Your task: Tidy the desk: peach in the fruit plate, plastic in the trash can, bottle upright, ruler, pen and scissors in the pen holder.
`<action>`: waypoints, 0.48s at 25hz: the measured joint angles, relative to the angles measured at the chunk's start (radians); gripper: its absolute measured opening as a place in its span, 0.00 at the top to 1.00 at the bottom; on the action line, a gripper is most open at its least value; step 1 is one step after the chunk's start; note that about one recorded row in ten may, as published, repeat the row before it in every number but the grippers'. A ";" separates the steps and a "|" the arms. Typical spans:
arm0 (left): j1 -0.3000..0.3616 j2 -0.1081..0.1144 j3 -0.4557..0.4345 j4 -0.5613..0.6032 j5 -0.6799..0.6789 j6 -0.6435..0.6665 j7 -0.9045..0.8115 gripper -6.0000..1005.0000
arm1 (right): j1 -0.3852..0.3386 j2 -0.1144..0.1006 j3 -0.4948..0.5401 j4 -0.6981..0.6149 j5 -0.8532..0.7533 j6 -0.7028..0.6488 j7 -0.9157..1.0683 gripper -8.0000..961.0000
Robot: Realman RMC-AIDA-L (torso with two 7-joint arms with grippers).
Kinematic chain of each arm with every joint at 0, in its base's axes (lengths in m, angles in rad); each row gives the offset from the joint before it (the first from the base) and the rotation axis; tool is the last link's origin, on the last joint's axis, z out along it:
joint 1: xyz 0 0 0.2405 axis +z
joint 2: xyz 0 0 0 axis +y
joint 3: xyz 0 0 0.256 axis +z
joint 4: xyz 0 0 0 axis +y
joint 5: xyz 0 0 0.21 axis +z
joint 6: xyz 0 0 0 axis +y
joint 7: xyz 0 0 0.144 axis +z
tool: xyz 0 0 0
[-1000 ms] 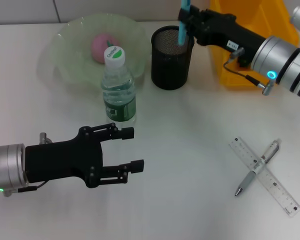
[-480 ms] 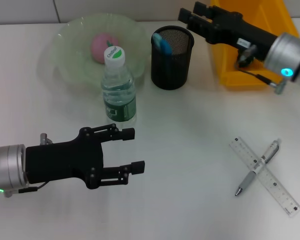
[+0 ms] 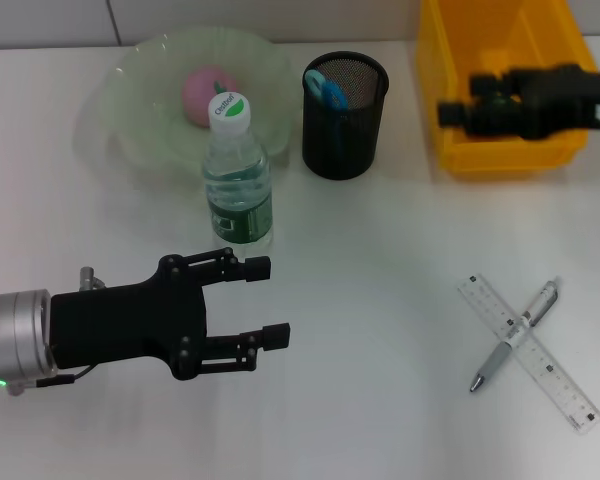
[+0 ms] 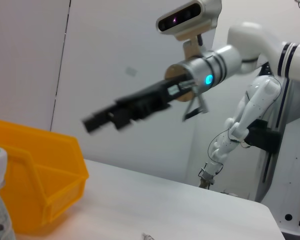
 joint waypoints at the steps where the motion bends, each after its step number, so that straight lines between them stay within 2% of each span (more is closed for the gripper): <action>1: 0.000 0.000 0.000 0.000 0.000 0.000 0.000 0.23 | 0.005 -0.001 0.006 -0.045 -0.061 -0.046 0.051 0.33; 2: 0.001 0.000 0.000 0.001 0.000 0.000 0.001 0.23 | 0.014 -0.001 0.008 -0.102 -0.137 -0.106 0.113 0.33; 3: -0.002 -0.002 -0.001 0.001 0.000 0.000 0.001 0.23 | 0.035 0.000 -0.007 -0.196 -0.281 -0.203 0.214 0.31; 4: -0.002 -0.002 -0.001 0.001 0.000 0.000 0.001 0.23 | 0.035 0.000 -0.007 -0.196 -0.281 -0.203 0.214 0.29; 6: -0.003 -0.002 -0.001 0.001 0.000 -0.001 0.001 0.23 | 0.052 0.003 -0.052 -0.251 -0.397 -0.261 0.292 0.25; 8: -0.005 -0.002 -0.001 0.002 0.000 -0.005 0.002 0.23 | 0.067 0.006 -0.159 -0.259 -0.534 -0.290 0.400 0.21; 12: -0.006 -0.001 -0.002 0.002 0.000 -0.006 0.003 0.23 | 0.069 0.007 -0.237 -0.224 -0.590 -0.277 0.461 0.21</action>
